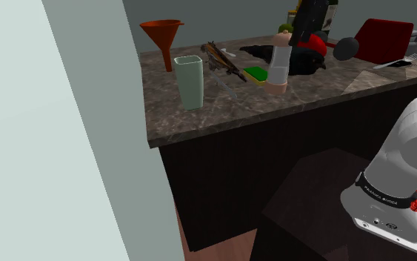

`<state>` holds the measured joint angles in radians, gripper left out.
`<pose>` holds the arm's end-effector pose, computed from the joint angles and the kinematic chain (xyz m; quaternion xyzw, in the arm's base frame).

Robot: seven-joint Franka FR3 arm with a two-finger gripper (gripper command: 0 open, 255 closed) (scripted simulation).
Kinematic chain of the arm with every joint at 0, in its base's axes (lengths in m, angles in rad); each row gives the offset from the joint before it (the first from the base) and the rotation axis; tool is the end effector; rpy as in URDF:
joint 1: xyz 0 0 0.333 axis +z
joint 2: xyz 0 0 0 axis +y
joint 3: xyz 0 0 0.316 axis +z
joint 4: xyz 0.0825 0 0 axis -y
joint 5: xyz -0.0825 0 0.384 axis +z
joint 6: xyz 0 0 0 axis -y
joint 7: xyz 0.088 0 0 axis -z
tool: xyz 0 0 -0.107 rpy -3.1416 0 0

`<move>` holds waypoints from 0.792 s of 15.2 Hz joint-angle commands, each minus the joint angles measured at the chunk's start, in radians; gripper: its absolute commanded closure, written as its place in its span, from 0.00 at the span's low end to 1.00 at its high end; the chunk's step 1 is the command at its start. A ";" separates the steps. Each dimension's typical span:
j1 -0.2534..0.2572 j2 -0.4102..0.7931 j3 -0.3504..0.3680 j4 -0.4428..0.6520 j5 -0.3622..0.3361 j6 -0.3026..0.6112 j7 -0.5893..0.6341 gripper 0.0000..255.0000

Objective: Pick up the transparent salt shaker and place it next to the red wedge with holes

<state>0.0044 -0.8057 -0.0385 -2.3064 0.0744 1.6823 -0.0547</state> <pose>0.3124 -0.0081 0.6315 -0.9945 -0.0141 -0.0923 0.0475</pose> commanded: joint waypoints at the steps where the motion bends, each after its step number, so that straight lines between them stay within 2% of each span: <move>1: 0.000 0.000 0.000 0.000 0.000 0.000 0.000 0.00; 7: -0.024 0.337 0.014 0.371 -0.054 -0.158 0.050 0.00; 8: -0.025 0.352 0.015 0.389 -0.057 -0.167 0.053 0.00; 12: -0.025 0.336 0.016 0.320 -0.057 -0.113 0.053 0.00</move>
<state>-0.0201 -0.4700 -0.0214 -1.9747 0.0190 1.5576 0.0001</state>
